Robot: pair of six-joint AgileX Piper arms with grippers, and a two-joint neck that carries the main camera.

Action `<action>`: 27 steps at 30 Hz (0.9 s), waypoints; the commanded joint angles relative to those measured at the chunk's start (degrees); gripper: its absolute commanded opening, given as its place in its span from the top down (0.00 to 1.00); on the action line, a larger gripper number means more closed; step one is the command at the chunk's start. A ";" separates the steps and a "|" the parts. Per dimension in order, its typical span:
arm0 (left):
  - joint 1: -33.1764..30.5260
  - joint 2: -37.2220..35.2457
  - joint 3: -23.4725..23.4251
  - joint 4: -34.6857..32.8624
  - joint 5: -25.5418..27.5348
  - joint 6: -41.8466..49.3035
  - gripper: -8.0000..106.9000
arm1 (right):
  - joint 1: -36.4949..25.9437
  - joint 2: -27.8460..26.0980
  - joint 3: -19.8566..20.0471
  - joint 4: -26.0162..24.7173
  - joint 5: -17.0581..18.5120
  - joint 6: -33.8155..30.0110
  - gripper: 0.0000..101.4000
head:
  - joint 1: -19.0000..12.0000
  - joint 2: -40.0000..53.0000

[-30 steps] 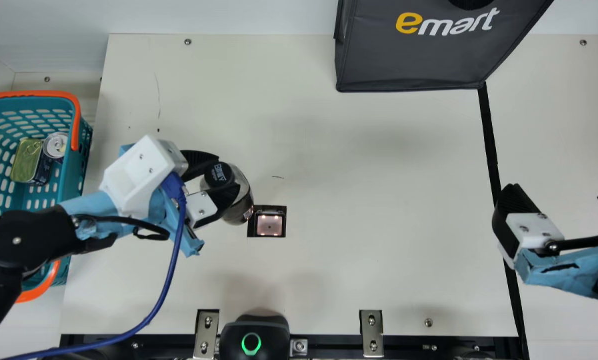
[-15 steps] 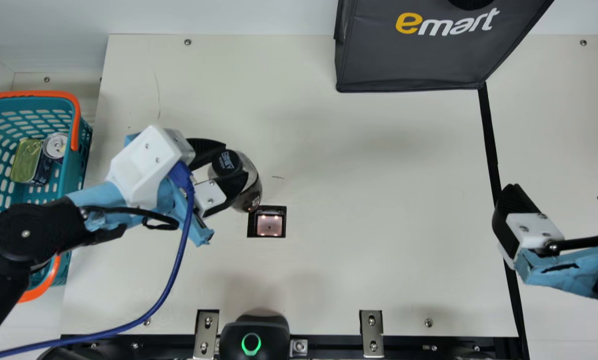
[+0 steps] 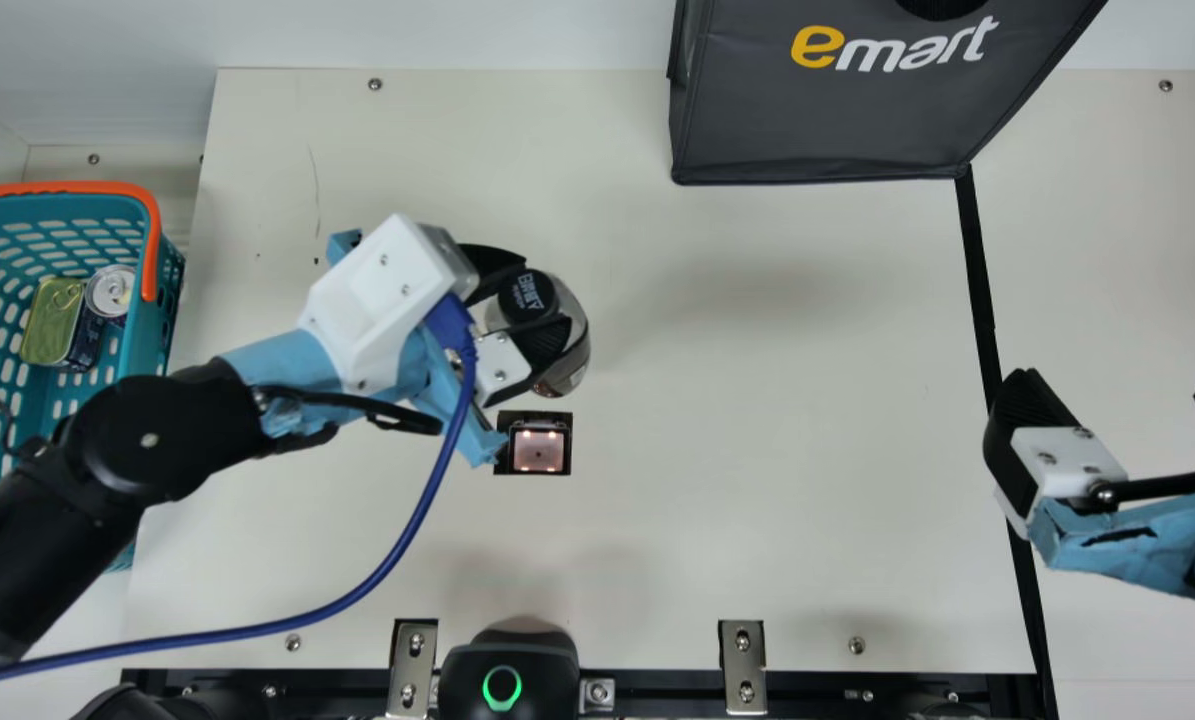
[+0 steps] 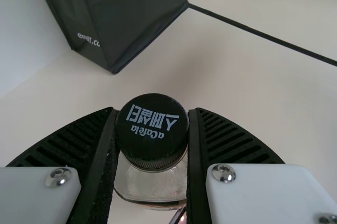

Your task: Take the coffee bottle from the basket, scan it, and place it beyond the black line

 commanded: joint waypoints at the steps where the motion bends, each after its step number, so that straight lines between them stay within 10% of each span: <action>1: -1.06 0.96 -0.91 0.36 -0.53 -0.46 0.84 | 0.00 0.00 0.00 0.00 0.00 0.00 0.10 | -1.48 0.09; 27: -8.74 13.35 -9.95 -1.57 -3.82 1.33 0.84 | 0.00 0.00 0.00 0.00 0.00 0.00 0.10 | -1.48 0.09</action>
